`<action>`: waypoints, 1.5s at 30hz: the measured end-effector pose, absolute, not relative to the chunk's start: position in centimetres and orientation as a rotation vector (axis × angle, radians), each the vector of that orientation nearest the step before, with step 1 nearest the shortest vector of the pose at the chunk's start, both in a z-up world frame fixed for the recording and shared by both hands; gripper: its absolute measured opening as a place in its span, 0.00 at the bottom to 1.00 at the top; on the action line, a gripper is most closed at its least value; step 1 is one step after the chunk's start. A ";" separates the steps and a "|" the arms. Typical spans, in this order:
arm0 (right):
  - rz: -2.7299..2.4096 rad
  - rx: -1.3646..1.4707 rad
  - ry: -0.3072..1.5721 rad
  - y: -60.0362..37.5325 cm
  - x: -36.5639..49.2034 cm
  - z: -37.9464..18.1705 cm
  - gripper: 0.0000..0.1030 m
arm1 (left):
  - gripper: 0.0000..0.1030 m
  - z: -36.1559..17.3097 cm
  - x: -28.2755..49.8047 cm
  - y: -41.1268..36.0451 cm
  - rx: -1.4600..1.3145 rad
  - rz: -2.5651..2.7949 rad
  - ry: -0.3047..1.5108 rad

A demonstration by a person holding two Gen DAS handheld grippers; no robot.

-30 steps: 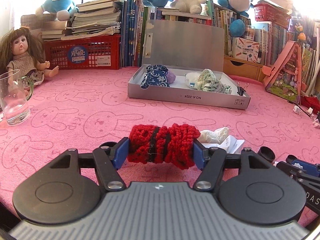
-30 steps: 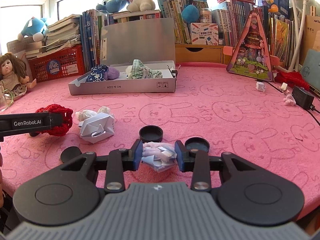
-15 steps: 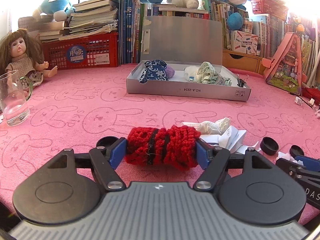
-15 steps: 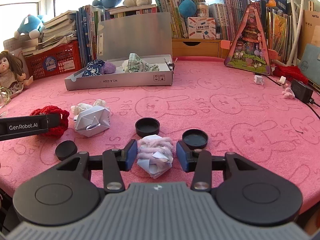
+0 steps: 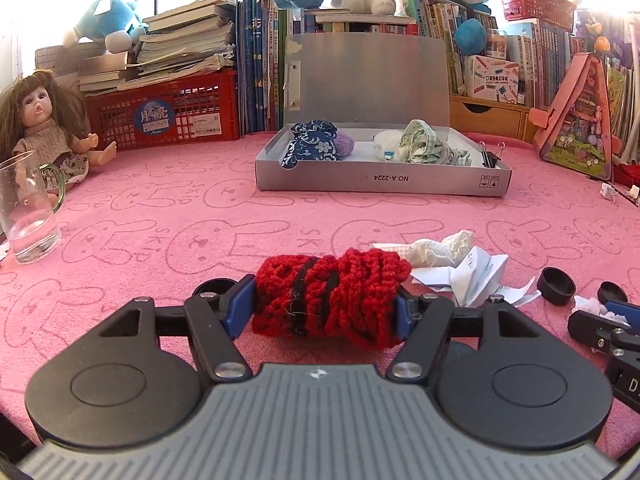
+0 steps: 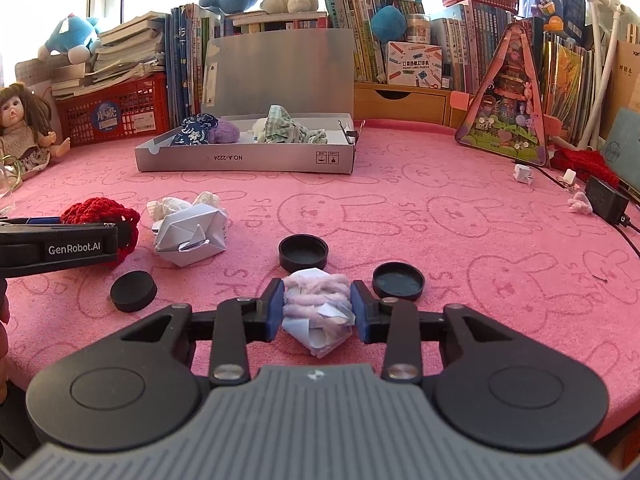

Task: Organize objects
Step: 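Lift the red roll with the left tool while the right tool carries the pink-white cloth to the box, then lower the red roll and pink-white cloth into the box and open both tools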

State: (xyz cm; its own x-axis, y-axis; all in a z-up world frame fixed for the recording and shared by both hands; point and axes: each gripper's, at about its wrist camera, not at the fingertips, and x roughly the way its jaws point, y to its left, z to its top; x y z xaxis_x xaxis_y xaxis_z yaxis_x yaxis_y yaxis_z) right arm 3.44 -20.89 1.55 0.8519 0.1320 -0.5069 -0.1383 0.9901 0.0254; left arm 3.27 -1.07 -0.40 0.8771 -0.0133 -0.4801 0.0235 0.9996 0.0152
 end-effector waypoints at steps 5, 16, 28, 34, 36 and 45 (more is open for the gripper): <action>0.143 -0.017 0.486 -21.0 3.3 2.6 0.39 | 0.68 0.6 2.9 -0.8 0.003 -0.020 0.481; 0.157 0.013 0.449 -21.5 5.1 4.3 0.39 | 0.68 2.9 4.1 -0.5 -0.014 -0.035 0.479; 0.165 0.066 0.449 -22.8 9.0 6.2 0.40 | 0.68 5.0 8.1 0.6 -0.058 -0.043 0.492; 0.183 0.067 0.434 -23.1 11.3 7.6 0.40 | 0.68 6.2 10.3 0.9 -0.056 -0.045 0.485; 0.188 0.062 0.427 -23.1 12.3 8.2 0.40 | 0.68 6.9 11.3 1.0 -0.057 -0.042 0.478; 0.213 0.077 0.442 -23.0 18.5 10.4 0.40 | 0.68 9.4 16.9 0.4 -0.052 -0.060 0.431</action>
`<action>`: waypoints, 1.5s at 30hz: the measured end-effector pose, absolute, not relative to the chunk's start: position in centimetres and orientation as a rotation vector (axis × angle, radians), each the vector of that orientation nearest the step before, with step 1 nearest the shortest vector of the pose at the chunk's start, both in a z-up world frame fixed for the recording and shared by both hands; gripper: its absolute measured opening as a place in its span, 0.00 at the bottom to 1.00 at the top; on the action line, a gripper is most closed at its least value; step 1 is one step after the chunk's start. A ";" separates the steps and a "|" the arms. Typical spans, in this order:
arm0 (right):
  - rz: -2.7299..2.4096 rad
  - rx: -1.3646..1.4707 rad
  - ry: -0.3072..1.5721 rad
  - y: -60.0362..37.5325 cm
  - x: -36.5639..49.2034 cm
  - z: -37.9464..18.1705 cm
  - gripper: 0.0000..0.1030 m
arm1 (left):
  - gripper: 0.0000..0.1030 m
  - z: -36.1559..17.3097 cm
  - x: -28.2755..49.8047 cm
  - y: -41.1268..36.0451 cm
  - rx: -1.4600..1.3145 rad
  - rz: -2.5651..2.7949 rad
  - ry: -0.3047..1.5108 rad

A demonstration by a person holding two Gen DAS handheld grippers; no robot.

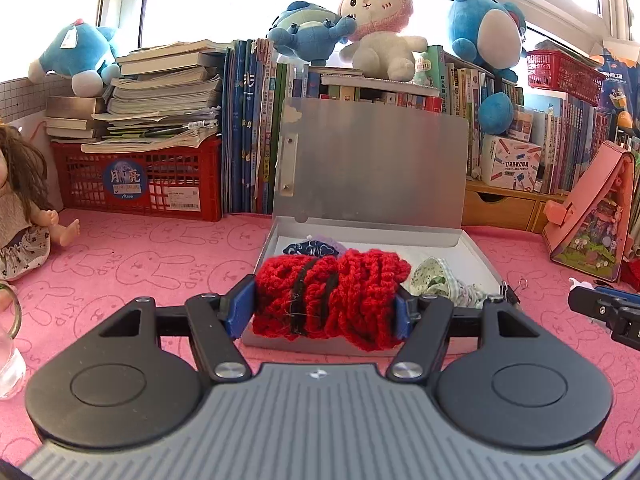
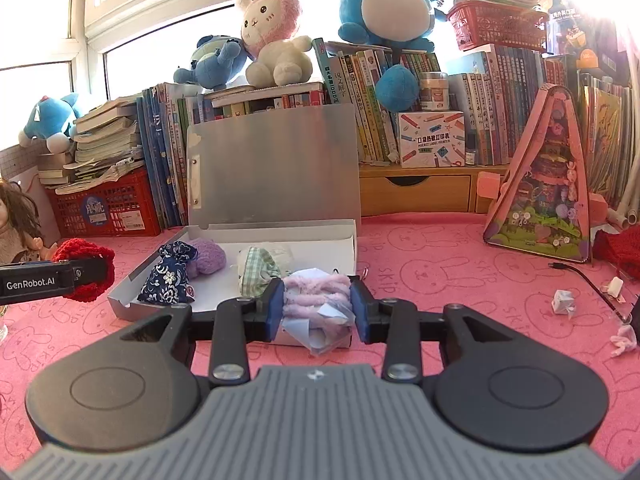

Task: Organize objects
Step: 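Lower the red roll and pink-white cloth into the box and open both tools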

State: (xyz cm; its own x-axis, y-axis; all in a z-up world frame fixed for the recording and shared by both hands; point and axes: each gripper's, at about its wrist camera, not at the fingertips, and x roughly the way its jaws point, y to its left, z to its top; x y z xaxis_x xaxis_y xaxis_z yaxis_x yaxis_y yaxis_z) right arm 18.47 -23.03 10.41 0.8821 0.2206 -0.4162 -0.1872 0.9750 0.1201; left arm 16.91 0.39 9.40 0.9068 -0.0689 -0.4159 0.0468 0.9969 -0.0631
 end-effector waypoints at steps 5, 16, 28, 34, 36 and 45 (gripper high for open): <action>0.218 0.103 0.490 -23.0 23.1 11.1 0.40 | 0.68 9.9 21.5 0.1 -0.049 -0.088 0.432; 0.221 0.184 0.587 -22.1 31.8 10.1 0.40 | 0.68 7.6 30.0 -0.5 -0.046 -0.102 0.496; 0.196 0.161 0.680 -19.9 37.8 6.5 0.41 | 0.69 4.1 34.9 -2.2 0.011 -0.114 0.551; 0.197 0.161 0.713 -19.5 39.0 5.0 0.41 | 0.69 3.0 35.6 -2.7 0.060 -0.115 0.550; 0.196 0.158 0.719 -19.4 39.2 4.6 0.42 | 0.70 2.6 35.9 -2.7 0.070 -0.107 0.554; 0.201 0.134 0.757 -18.6 39.9 3.6 0.42 | 0.72 2.0 36.9 -2.4 0.076 -0.071 0.602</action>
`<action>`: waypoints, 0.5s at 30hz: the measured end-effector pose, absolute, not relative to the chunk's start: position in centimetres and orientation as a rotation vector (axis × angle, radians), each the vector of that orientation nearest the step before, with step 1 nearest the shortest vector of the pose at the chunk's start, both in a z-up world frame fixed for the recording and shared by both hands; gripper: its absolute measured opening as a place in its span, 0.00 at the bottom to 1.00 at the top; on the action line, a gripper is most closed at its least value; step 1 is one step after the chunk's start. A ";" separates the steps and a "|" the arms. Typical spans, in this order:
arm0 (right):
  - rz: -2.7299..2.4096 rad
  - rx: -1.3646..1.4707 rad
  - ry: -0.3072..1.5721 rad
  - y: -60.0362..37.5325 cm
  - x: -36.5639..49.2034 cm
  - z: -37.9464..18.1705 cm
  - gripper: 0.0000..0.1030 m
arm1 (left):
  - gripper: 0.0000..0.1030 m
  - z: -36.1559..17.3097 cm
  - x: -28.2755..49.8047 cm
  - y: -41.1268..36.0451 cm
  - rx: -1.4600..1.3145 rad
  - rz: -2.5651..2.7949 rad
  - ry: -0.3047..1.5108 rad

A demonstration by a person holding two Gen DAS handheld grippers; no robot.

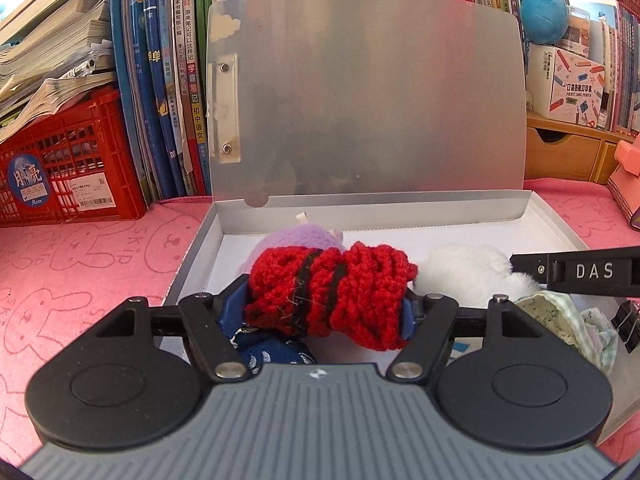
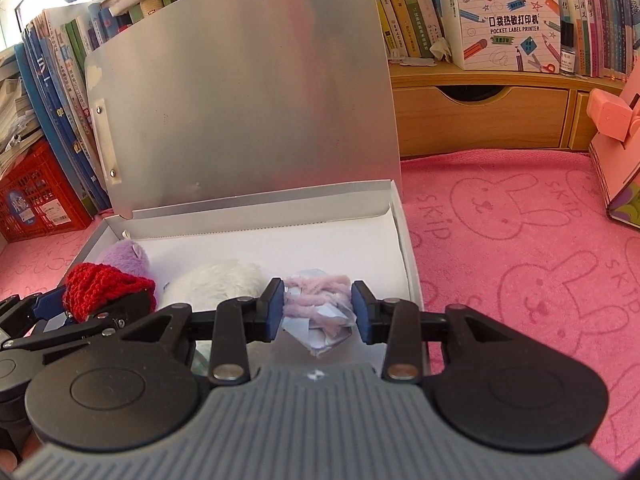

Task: Organize objects
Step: 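Lower the red roll and pink-white cloth into the box and open both tools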

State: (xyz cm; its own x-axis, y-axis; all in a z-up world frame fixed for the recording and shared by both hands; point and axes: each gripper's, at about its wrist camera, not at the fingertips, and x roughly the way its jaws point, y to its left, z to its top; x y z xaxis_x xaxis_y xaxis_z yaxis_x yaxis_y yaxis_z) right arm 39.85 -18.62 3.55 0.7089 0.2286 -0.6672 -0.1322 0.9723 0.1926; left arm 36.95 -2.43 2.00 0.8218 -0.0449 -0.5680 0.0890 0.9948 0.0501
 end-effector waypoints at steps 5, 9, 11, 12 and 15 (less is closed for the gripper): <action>0.190 0.126 0.751 -18.5 39.5 4.1 0.59 | 0.79 2.0 36.8 -2.8 0.099 -0.053 0.631; 0.183 0.141 0.724 -18.9 38.7 5.3 0.63 | 0.82 2.6 36.0 -2.5 0.090 -0.043 0.624; 0.184 0.149 0.706 -19.3 38.1 6.2 0.64 | 0.84 3.3 35.5 -2.5 0.094 -0.037 0.621; 0.187 0.154 0.698 -19.5 37.8 6.7 0.64 | 0.84 3.6 35.2 -2.5 0.098 -0.035 0.618; 0.195 0.162 0.669 -20.0 36.4 8.1 0.65 | 0.85 5.0 34.0 -2.5 0.103 -0.039 0.601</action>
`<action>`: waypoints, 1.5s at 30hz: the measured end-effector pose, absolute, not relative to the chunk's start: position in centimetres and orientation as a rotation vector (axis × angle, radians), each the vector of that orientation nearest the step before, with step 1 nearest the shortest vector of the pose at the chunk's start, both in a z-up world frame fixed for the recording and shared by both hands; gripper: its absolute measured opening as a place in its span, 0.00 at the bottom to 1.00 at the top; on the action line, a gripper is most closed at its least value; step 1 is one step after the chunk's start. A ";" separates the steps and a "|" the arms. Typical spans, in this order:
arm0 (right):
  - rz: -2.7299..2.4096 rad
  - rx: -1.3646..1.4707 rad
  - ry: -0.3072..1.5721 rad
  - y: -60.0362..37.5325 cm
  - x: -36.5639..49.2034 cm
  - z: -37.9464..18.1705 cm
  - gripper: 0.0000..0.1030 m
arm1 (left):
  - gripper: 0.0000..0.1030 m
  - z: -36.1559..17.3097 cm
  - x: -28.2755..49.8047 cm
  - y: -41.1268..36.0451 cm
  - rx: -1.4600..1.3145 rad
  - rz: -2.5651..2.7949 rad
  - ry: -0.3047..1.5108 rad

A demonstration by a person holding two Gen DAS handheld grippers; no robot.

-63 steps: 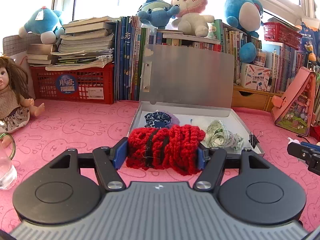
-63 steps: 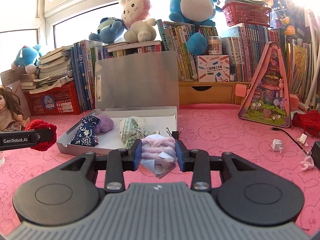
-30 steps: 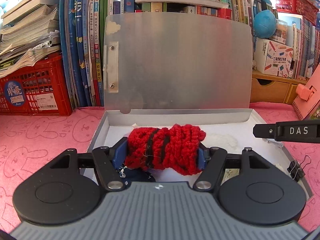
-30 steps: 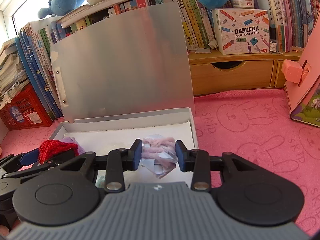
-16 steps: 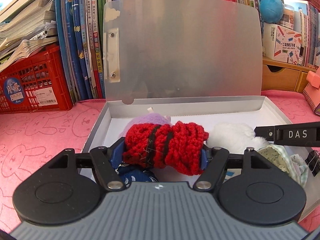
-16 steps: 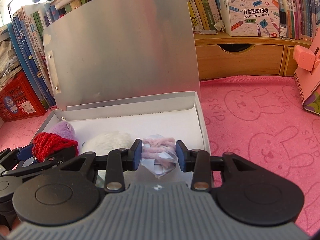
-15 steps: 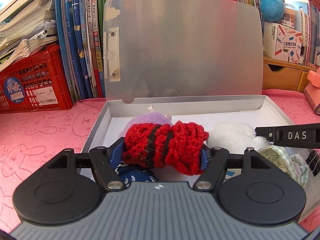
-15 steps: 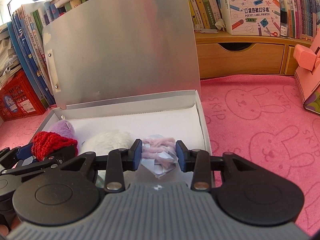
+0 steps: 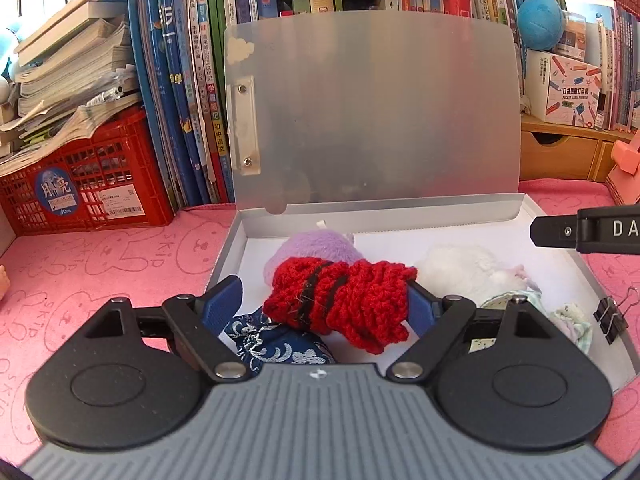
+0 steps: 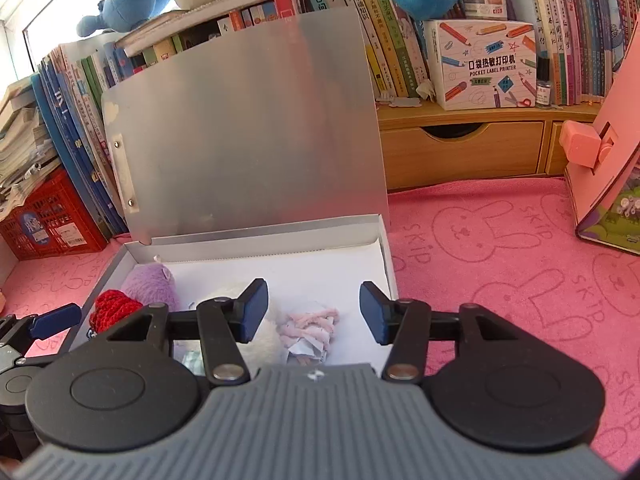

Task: Organize objects
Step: 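Lower the red roll and pink-white cloth into the box and open both tools, then withdraw both tools from the box toward the black round lids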

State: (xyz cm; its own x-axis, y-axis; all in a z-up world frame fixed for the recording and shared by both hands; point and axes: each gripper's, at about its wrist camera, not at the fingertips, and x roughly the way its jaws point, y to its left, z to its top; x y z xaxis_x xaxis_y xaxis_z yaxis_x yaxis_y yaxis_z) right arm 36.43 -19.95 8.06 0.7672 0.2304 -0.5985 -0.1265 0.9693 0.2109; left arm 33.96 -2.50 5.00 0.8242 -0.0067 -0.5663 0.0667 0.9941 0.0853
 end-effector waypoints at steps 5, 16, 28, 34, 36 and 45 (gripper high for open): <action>0.213 0.154 0.623 -20.7 33.5 10.2 0.68 | 0.86 7.2 31.1 -2.6 0.083 -0.060 0.582; 0.277 0.096 0.516 -22.7 24.2 12.4 0.75 | 0.92 10.1 21.8 -1.8 0.031 -0.133 0.523; 0.330 0.004 0.454 -23.9 13.4 9.4 0.82 | 0.94 7.7 11.3 -0.4 0.041 -0.184 0.452; 0.344 -0.016 0.476 -23.7 10.0 6.7 0.83 | 0.94 5.0 7.7 1.5 -0.015 -0.155 0.446; 0.345 -0.029 0.481 -23.3 9.3 5.9 0.83 | 0.95 4.1 6.7 2.0 -0.023 -0.123 0.450; 0.347 -0.057 0.517 -21.2 8.0 3.0 0.83 | 0.95 1.0 4.9 3.5 0.009 -0.037 0.482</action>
State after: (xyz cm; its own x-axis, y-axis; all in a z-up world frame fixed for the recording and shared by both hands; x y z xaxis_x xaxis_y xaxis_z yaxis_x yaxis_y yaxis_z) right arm 7.95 -21.22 2.97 0.8124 0.3104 -0.4937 -0.3388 0.9403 0.0337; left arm 4.89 3.46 1.03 0.8856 -0.0332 -0.4633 0.0375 0.9993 0.0000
